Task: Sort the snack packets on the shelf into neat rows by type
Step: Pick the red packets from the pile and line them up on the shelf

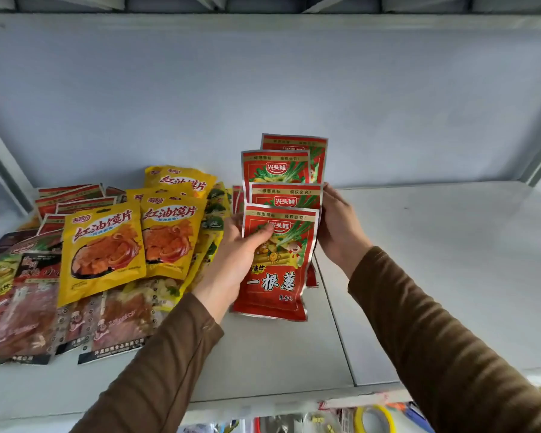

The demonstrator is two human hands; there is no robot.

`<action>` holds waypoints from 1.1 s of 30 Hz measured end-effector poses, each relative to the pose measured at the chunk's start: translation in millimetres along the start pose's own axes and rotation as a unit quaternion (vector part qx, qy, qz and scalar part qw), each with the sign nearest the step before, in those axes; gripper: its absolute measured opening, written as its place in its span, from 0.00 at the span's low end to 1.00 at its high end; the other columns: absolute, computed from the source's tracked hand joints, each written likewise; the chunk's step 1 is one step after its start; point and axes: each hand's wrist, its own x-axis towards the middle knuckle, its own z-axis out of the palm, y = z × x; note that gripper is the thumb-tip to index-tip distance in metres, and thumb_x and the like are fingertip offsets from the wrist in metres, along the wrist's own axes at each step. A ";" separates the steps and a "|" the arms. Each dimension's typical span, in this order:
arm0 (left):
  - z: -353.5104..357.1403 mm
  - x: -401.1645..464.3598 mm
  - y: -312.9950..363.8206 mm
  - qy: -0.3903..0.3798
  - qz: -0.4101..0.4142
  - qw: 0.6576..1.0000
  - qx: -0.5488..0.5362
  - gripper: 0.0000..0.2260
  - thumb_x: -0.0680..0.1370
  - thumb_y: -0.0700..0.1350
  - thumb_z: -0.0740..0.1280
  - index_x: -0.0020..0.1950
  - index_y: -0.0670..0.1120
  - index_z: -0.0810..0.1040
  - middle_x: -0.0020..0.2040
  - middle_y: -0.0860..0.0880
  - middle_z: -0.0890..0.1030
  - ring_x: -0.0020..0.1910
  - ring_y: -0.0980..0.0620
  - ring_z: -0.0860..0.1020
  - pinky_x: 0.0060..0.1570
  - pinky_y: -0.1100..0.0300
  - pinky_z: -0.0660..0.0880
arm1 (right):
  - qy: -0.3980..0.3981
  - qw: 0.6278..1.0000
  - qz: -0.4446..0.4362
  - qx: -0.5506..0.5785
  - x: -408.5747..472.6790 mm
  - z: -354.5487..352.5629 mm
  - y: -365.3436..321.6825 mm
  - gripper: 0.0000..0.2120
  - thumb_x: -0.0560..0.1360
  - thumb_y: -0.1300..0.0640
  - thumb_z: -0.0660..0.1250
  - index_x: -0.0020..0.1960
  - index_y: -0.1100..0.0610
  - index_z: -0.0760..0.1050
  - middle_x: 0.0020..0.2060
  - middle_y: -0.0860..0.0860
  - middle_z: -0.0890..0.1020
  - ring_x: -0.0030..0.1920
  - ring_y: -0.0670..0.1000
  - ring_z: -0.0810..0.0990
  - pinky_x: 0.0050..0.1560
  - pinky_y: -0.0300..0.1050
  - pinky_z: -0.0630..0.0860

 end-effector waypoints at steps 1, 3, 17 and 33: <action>5.6 1.4 0.1 -0.012 0.000 1.000 0.000 0.26 0.75 0.51 0.77 0.68 0.58 0.69 0.55 0.52 0.86 0.50 0.50 0.87 0.47 0.50 0.82 | 0.006 1.000 0.001 0.001 -2.6 -4.8 -2.5 0.16 0.84 0.53 0.58 0.65 0.61 0.76 0.60 0.63 0.81 0.56 0.64 0.82 0.63 0.63 0.76; 17.7 3.4 0.0 -0.038 -0.008 0.999 0.003 0.22 0.75 0.50 0.76 0.67 0.58 0.72 0.55 0.52 0.87 0.50 0.50 0.87 0.47 0.50 0.82 | 0.016 1.000 0.003 -0.002 -6.3 -16.6 -7.9 0.21 0.84 0.46 0.57 0.66 0.60 0.76 0.60 0.62 0.82 0.59 0.64 0.82 0.64 0.63 0.76; 200.1 21.6 -16.6 -0.045 0.003 0.999 0.028 0.13 0.78 0.50 0.73 0.62 0.55 0.78 0.51 0.51 0.88 0.47 0.47 0.87 0.52 0.47 0.81 | -0.025 0.993 -0.088 -0.079 -21.0 -166.3 -77.0 0.20 0.80 0.62 0.66 0.70 0.58 0.68 0.60 0.57 0.82 0.59 0.60 0.82 0.62 0.59 0.78; 441.9 61.8 -71.0 -0.094 -0.066 0.992 0.050 0.12 0.81 0.48 0.65 0.64 0.48 0.73 0.50 0.49 0.87 0.40 0.54 0.87 0.29 0.64 0.79 | 0.060 0.987 -0.004 -0.149 20.1 -384.4 -172.4 0.20 0.79 0.62 0.68 0.68 0.52 0.68 0.56 0.56 0.84 0.51 0.59 0.86 0.53 0.60 0.82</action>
